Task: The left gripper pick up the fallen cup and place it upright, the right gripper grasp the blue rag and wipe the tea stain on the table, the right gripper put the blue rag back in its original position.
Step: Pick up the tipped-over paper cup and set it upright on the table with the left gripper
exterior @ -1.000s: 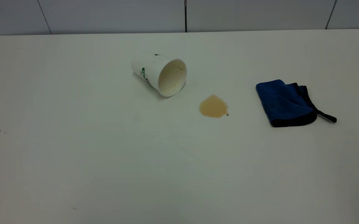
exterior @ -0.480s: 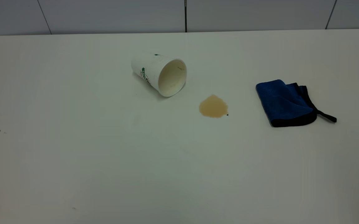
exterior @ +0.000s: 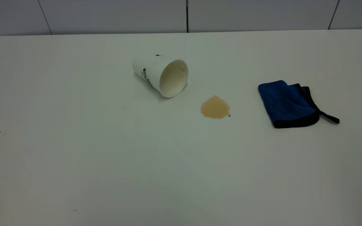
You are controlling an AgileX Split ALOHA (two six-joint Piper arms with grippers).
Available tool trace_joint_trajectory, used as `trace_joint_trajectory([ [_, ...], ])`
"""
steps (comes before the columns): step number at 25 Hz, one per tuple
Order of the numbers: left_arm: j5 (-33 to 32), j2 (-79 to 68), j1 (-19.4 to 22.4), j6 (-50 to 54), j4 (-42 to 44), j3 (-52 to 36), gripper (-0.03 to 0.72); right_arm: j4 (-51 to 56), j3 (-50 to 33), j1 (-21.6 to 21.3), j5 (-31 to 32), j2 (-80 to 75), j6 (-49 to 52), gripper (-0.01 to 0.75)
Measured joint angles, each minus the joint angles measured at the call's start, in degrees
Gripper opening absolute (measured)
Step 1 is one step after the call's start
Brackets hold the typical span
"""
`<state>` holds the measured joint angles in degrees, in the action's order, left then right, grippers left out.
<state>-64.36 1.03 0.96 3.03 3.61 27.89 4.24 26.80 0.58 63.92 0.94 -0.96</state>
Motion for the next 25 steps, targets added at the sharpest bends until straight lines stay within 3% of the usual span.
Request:
trace_joint_trajectory([
  [4, 0.0, -3.3, 0.0, -0.1, 0.0, 0.0, 0.499, 0.0, 0.0, 0.0, 0.0, 0.0, 0.0, 0.538],
  [7, 2.0, -10.5, 0.0, -2.2, 0.0, 0.5, 0.55, 0.0, 0.0, 0.0, 0.0, 0.0, 0.0, 0.538],
  [11, 8.1, -23.6, 0.0, -5.1, 0.0, 3.1, 0.598, 0.0, 0.0, 0.0, 0.0, 0.0, 0.0, 0.538],
  [19, 22.7, -50.4, -0.1, -7.5, -0.3, 10.3, 0.591, 0.0, 0.0, 0.0, 0.0, 0.0, 0.0, 0.538],
  [25, 29.7, -68.0, -8.2, -7.4, 0.1, 15.9, 0.591, 0.0, 0.0, 0.0, 0.0, 0.0, 0.0, 0.538],
])
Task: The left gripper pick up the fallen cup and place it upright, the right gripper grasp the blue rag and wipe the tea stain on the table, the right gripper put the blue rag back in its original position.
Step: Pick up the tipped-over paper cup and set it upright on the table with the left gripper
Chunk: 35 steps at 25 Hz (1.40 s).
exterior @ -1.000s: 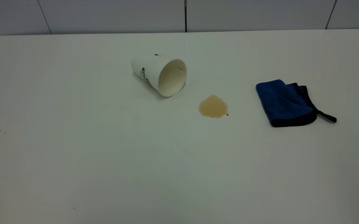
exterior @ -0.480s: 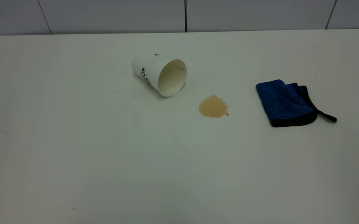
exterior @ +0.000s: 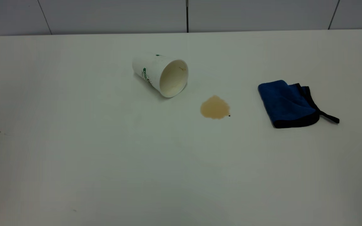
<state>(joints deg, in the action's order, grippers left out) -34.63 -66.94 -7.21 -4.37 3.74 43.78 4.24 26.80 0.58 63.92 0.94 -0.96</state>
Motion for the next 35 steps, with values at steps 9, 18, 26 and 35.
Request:
trace_joint_trajectory([
  [9, 3.8, -29.2, -15.9, 15.4, 16.7, 15.3, 0.591, 0.0, 0.0, 0.0, 0.0, 0.0, 0.0, 0.538],
  [18, 2.9, -50.3, -28.9, 34.8, 36.9, 33.5, 0.591, 0.0, 0.0, 0.0, 0.0, 0.0, 0.0, 0.538],
  [26, 0.9, -64.9, -34.1, 38.0, 40.7, 49.0, 0.591, 0.0, 0.0, 0.0, 0.0, 0.0, 0.0, 0.538],
  [35, -1.8, -74.1, -34.2, 40.2, 44.7, 57.8, 0.591, 0.0, 0.0, 0.0, 0.0, 0.0, 0.0, 0.538],
])
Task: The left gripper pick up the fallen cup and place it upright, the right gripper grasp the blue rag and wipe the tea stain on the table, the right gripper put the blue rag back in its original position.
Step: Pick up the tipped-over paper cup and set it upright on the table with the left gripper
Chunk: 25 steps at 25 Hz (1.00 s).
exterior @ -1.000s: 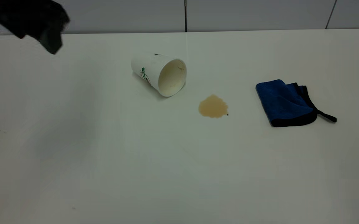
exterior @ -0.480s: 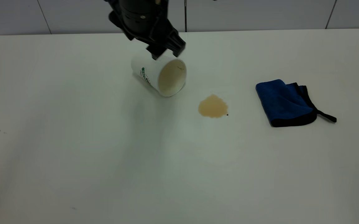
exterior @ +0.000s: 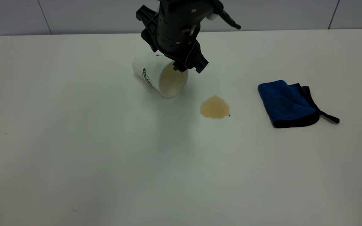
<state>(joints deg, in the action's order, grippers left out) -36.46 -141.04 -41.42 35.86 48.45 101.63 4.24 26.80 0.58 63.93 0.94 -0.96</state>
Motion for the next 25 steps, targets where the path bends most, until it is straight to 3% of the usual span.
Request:
trace_joint_trajectory([
  [18, 0.3, -7.7, 0.0, 9.7, 17.6, 0.5, 0.583, 0.0, 0.0, 0.0, 0.0, 0.0, 0.0, 0.538],
  [25, -0.5, -9.5, 0.0, 19.2, 28.9, 0.5, 0.582, 0.0, 0.0, 0.0, 0.0, 0.0, 0.0, 0.538],
])
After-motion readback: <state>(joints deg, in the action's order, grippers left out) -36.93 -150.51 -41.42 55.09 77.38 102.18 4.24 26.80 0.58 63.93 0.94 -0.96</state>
